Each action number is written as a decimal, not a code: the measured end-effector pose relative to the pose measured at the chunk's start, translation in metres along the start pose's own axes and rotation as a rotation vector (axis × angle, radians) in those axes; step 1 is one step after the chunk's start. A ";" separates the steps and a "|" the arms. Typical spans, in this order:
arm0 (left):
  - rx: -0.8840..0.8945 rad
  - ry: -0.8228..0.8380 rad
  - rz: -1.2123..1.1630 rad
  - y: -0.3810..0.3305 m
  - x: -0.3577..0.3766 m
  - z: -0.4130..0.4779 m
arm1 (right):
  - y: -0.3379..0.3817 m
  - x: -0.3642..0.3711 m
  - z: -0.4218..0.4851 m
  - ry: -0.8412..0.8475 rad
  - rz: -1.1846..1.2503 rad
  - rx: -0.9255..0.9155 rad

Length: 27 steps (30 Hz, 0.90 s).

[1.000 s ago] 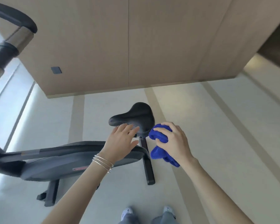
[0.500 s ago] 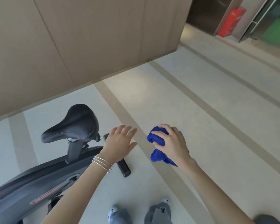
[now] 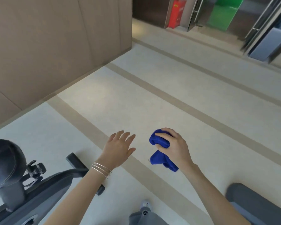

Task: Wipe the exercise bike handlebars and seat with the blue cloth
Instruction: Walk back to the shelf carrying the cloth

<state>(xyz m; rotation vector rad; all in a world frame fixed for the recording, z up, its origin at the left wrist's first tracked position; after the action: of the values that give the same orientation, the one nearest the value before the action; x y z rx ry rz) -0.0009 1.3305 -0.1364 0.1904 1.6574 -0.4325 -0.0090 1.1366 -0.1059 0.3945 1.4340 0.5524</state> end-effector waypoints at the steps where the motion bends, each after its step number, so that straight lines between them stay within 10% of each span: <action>1: 0.030 0.014 0.030 -0.014 0.003 0.013 | -0.010 -0.012 0.002 -0.022 -0.069 -0.009; 27: 0.653 0.005 0.103 -0.188 -0.011 0.301 | -0.211 -0.142 0.093 -0.221 -0.371 0.547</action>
<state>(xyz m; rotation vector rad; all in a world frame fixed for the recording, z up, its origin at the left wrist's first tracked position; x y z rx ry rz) 0.2075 1.0435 -0.1174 0.7554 1.4545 -0.8846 0.1014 0.8895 -0.0995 0.5831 1.3854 -0.1901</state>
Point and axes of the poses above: each hand's wrist, its own z-axis towards the middle knuckle, its own x-axis out of the palm, y = z × x, the point moved 7 cm from there along z, towards the middle knuckle, and after that the axes turned 2 degrees about -y, right-handed, at the moved point
